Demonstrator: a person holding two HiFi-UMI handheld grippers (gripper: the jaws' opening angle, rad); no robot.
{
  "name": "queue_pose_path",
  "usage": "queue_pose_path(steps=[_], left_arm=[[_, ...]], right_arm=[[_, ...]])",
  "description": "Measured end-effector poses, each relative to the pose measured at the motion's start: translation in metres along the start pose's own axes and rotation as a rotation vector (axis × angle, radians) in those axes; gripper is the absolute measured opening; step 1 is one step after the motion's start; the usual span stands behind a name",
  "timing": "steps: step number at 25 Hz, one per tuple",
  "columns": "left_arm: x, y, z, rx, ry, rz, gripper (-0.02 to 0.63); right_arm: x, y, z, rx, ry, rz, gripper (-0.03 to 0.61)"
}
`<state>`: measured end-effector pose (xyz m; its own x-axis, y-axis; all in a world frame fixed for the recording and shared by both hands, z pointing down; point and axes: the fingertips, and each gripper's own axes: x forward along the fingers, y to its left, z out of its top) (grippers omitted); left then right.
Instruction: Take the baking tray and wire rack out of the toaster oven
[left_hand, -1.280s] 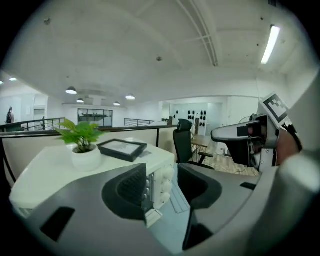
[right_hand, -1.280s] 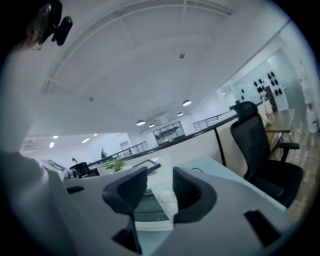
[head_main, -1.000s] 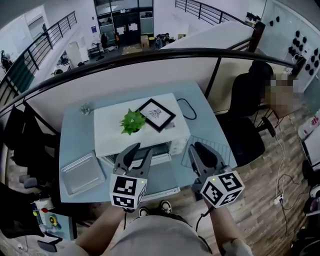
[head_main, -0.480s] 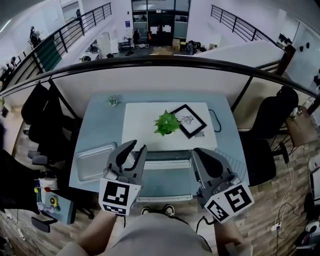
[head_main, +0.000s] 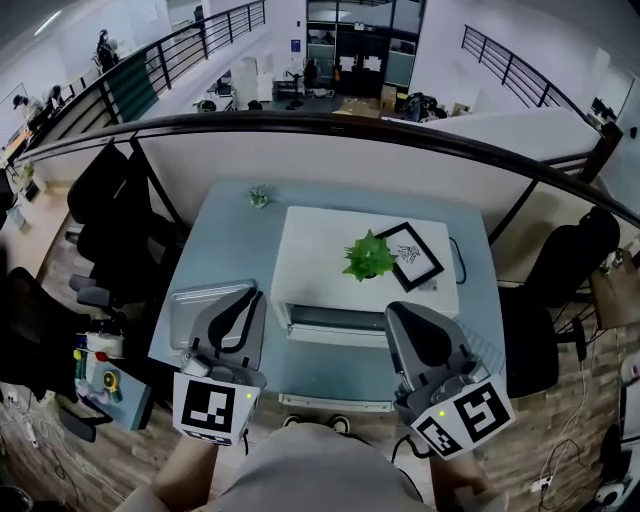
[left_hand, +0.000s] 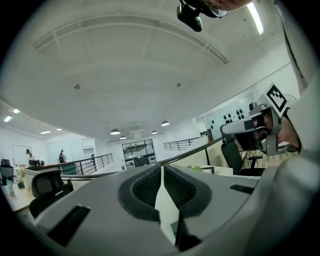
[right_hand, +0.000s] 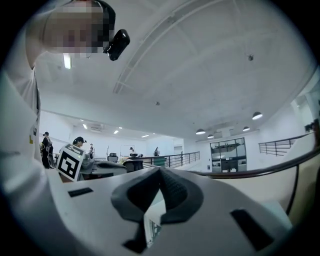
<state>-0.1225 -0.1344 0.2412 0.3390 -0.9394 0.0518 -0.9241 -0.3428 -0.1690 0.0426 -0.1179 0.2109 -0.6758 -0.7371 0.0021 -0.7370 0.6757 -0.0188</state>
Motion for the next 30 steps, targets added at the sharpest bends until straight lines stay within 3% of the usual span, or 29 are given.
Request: queue_pose_path(steps=[12, 30], left_arm=[[-0.011, 0.035, -0.013, 0.006, 0.039, 0.075, 0.005], [-0.016, 0.039, -0.011, 0.034, 0.050, 0.046, 0.005]], right_arm=[[0.019, 0.000, -0.010, 0.018, 0.021, 0.009, 0.003], [0.018, 0.004, -0.018, 0.026, 0.049, -0.020, 0.003]])
